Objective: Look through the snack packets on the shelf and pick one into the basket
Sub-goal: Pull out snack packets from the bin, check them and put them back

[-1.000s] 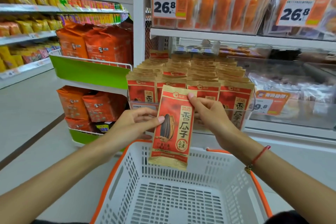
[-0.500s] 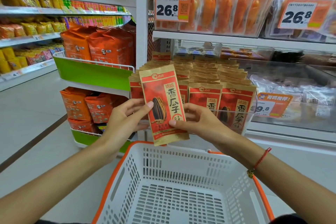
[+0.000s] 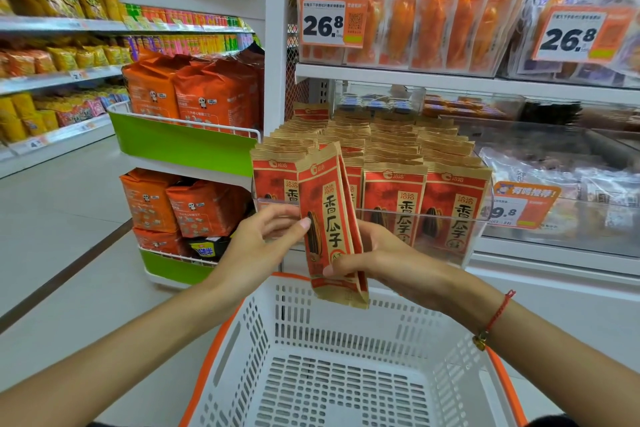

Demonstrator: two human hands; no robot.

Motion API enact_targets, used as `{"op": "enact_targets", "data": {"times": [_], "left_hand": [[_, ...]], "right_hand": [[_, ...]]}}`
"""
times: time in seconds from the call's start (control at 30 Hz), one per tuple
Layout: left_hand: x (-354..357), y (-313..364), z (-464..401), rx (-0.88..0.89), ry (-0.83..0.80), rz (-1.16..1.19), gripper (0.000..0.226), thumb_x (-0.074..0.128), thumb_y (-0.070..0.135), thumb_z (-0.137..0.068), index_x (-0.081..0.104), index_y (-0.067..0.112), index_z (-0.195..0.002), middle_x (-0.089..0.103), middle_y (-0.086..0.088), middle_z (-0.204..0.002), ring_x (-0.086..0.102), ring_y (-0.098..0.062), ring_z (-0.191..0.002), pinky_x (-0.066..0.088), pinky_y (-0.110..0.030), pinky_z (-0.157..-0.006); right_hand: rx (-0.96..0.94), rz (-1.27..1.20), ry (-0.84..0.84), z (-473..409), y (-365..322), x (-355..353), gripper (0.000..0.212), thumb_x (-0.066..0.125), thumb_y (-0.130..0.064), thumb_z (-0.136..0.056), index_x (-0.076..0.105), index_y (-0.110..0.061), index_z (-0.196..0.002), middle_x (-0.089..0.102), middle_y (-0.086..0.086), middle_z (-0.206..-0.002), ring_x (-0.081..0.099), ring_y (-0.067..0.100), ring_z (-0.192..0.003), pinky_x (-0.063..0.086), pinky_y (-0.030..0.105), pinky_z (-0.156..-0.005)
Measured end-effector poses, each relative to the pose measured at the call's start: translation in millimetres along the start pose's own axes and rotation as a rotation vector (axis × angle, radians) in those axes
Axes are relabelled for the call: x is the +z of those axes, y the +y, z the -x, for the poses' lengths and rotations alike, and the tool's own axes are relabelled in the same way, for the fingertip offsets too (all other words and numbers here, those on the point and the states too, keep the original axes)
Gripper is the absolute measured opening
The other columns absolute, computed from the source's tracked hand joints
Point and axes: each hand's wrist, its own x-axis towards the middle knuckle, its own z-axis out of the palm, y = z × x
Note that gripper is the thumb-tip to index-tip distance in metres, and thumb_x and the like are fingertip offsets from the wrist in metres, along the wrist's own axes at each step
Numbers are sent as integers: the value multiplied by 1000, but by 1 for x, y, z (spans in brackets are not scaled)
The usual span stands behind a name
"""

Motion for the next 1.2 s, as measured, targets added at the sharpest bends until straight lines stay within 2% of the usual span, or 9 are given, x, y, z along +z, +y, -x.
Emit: {"op": "enact_targets", "data": {"times": [0.1,0.2,0.4,0.53,0.63,0.73,0.83,1.03,1.2], "left_hand": [[3,9,6,9,-65,-65,34,57,53,-84,59,42,-117,60,28,-107,52,28,-86,43,-5,-71],[8,17,11,-16,-142,-139,27,53,68,-72,53,61,-99,57,35,-101,49,30,-86,40,0,-64],[4,9,8,-36,-189,-115,55,58,70,-65,63,45,-114,68,23,-110,60,7,-105,46,-19,-91],[0,11,9,-5,-131,-42,33,64,56,-70,66,44,-100,73,19,-93,67,4,-87,58,-21,-75],[-4,13,7,-14,-25,35,30,69,45,-68,68,33,-96,75,9,-88,71,-6,-78,59,-20,-64],[-4,14,7,-25,16,57,41,72,41,-65,69,17,-98,76,0,-86,73,-10,-74,59,-22,-64],[-4,12,7,-5,38,77,40,75,36,-66,69,10,-96,76,-3,-84,73,-11,-73,56,-19,-58],[-10,11,5,-5,74,97,38,77,32,-70,71,8,-99,77,-4,-87,74,-18,-79,60,-27,-74],[-12,12,5,-27,44,96,20,75,24,-78,73,14,-96,77,0,-84,74,-15,-80,60,-22,-73]], "right_hand": [[21,33,64,-3,2,0,49,74,-4,-80,54,-8,-125,67,18,-115,66,28,-106,52,37,-97],[15,183,125,-3,3,5,63,82,-18,-74,46,-2,-124,64,20,-114,63,32,-104,52,36,-88],[-46,259,172,0,-1,15,66,88,-26,-67,40,-5,-107,61,6,-87,56,21,-73,48,33,-61],[-59,159,148,2,0,6,59,87,-18,-69,40,-16,-105,67,-10,-82,62,3,-62,51,21,-66],[-96,190,220,3,-4,2,80,87,-23,-67,38,-23,-129,58,-11,-108,63,-9,-80,50,12,-70],[-118,290,282,1,-4,0,113,90,-41,-57,25,-28,-148,48,-10,-130,54,2,-115,49,28,-99],[-128,322,286,0,-2,2,126,85,-60,-42,26,-28,-149,45,-8,-138,48,11,-125,45,40,-106],[-157,303,378,2,-5,-4,98,79,-56,-50,43,-25,-135,60,-10,-105,62,7,-92,56,30,-82],[-197,431,497,0,-6,-8,77,78,-55,-62,47,-23,-125,67,0,-86,66,12,-76,58,40,-73]]}}
